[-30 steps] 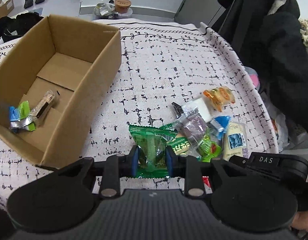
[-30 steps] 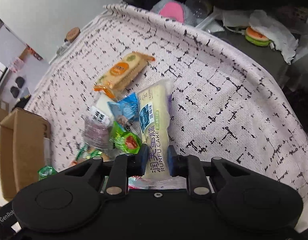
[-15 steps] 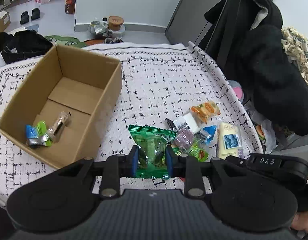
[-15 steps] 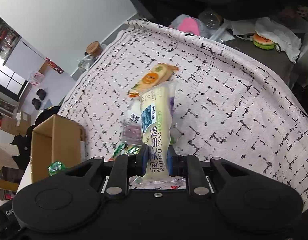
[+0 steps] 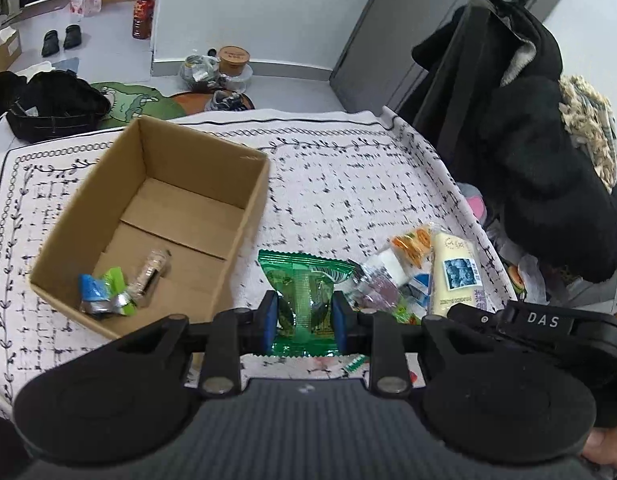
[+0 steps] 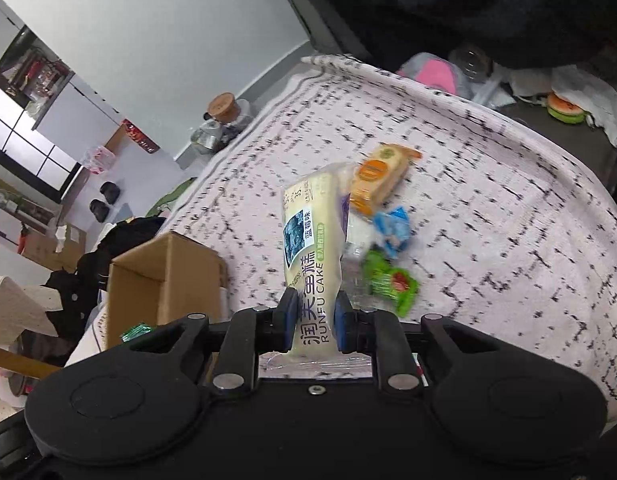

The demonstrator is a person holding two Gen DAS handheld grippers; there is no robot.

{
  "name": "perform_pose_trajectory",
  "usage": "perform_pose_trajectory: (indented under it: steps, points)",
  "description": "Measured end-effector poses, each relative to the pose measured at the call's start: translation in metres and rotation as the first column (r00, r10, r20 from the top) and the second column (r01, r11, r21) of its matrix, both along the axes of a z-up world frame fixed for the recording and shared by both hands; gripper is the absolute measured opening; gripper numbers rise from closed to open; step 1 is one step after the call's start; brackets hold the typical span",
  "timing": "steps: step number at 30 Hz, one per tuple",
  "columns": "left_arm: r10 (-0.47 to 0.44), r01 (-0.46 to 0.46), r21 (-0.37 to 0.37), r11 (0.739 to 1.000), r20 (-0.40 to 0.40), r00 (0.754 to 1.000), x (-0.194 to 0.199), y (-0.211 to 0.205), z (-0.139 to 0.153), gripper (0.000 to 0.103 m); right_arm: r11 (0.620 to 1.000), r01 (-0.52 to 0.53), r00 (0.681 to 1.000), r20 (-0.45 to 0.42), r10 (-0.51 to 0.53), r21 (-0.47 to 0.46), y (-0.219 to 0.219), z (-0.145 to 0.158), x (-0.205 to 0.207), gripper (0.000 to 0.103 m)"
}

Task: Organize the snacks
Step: 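Carry both snacks over the box and open both tools to release them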

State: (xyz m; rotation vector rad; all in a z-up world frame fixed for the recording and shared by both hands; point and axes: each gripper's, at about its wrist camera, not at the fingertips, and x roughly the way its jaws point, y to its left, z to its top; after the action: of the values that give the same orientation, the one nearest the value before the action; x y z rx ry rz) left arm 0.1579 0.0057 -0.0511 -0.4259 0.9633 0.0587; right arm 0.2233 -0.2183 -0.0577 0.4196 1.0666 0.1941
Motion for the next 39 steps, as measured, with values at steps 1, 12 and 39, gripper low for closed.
perform_pose_trajectory:
  steps: [1,12,39]
  points:
    - [0.002,-0.002,-0.001,1.0,0.002,1.0,0.0,0.004,0.001,0.027,1.0,-0.005,1.0,0.006,0.005,0.0,0.005,0.002,0.001,0.019]
    - [-0.001,0.001,0.025,1.0,0.013,1.0,0.005,0.043,0.007,0.027,0.998,-0.053,0.998,0.048,0.052,0.026,0.053,0.018,0.003,0.019]
    - [0.135,-0.134,0.075,0.988,-0.014,0.991,0.006,0.127,-0.016,0.041,0.977,-0.189,0.982,0.014,0.188,0.094,0.147,-0.001,0.006,0.019]
